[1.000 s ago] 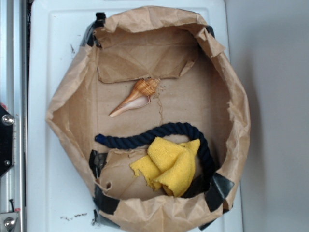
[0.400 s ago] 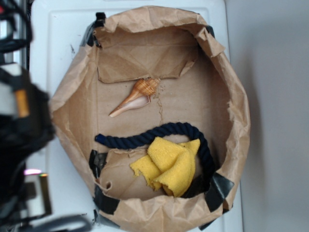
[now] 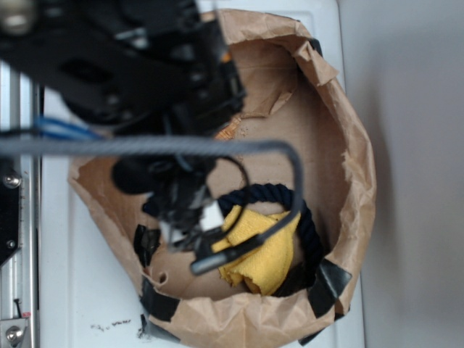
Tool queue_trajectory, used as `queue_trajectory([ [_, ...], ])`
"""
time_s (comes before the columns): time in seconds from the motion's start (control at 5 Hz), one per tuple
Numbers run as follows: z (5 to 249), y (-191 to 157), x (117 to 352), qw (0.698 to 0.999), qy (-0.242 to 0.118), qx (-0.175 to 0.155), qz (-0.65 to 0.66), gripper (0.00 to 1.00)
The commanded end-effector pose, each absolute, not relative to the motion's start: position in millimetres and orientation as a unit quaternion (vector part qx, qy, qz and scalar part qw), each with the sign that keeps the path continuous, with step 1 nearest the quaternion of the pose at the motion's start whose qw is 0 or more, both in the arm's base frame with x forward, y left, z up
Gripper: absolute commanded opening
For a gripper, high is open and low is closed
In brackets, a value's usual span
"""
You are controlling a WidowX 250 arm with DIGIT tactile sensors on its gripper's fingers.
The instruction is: Grab the shell.
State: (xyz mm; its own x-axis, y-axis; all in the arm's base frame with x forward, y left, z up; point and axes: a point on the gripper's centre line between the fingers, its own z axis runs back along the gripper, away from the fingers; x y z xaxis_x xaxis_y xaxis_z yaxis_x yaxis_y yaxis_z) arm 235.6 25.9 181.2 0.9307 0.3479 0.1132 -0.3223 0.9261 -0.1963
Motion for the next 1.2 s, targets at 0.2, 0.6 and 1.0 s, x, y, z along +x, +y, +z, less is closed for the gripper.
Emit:
queue_trajectory([
  [0.2,136,60,263,0.975,-0.076,-0.109,0.175,1.00],
  [0.6,136,60,263,0.975,-0.076,-0.109,0.175,1.00],
  [1.0,79,74,274,0.950,-0.056,-0.118,0.282,1.00],
])
